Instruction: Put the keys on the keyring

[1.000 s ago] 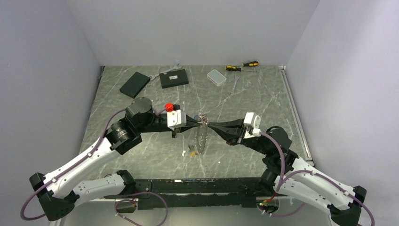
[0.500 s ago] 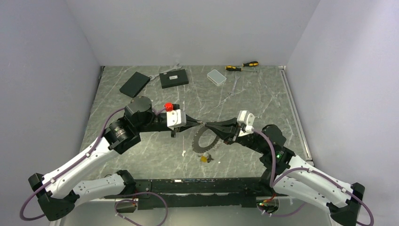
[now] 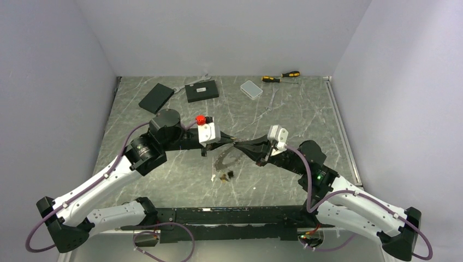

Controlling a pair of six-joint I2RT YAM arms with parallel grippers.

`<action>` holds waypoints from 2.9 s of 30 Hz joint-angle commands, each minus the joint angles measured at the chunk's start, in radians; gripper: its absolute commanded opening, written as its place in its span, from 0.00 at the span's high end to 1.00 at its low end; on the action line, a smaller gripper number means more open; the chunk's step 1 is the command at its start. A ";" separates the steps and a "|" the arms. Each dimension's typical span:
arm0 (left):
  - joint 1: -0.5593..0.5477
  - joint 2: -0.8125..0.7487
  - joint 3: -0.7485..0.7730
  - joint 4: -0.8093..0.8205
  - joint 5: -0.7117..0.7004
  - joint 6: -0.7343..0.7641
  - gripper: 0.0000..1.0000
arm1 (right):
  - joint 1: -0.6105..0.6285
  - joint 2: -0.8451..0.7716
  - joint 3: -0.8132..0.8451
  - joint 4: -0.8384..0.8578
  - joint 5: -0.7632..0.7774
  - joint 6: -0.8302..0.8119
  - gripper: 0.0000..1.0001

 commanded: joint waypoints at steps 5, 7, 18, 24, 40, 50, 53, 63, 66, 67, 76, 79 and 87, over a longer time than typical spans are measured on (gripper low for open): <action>-0.005 -0.019 0.036 -0.024 -0.050 0.033 1.00 | 0.006 -0.042 0.060 0.040 0.025 -0.036 1.00; -0.005 -0.020 0.037 -0.041 -0.057 0.045 1.00 | 0.006 -0.053 0.057 0.034 0.032 -0.037 1.00; -0.004 -0.001 0.075 -0.056 -0.047 0.063 1.00 | 0.006 -0.049 0.038 0.034 0.022 -0.002 1.00; -0.005 0.021 0.115 -0.079 -0.040 0.087 1.00 | 0.006 -0.008 0.067 -0.047 0.027 0.014 0.83; -0.006 0.112 0.191 -0.222 -0.272 0.139 1.00 | 0.006 -0.159 0.055 -0.218 0.181 -0.001 0.10; 0.044 0.286 0.234 -0.183 -0.363 0.177 1.00 | 0.006 -0.262 0.011 -0.269 0.278 0.047 0.10; 0.103 0.373 0.273 -0.138 -0.348 0.167 1.00 | 0.006 -0.282 0.005 -0.283 0.300 0.054 0.10; 0.215 0.721 0.677 -0.081 -0.447 0.163 1.00 | 0.006 -0.328 0.004 -0.355 0.394 0.089 0.10; 0.217 0.708 0.654 -0.023 -0.461 0.134 1.00 | 0.006 -0.357 -0.012 -0.381 0.417 0.116 0.10; 0.218 0.695 0.620 -0.007 -0.456 0.123 1.00 | 0.006 -0.369 -0.023 -0.386 0.424 0.125 0.10; 0.218 0.589 0.091 0.142 -0.403 0.023 1.00 | 0.006 -0.401 -0.079 -0.406 0.460 0.143 0.10; 0.217 0.580 -0.008 0.158 -0.403 -0.015 1.00 | 0.006 -0.385 -0.076 -0.399 0.458 0.136 0.10; 0.217 0.559 -0.067 0.065 -0.402 -0.036 1.00 | 0.006 -0.355 -0.071 -0.386 0.457 0.146 0.10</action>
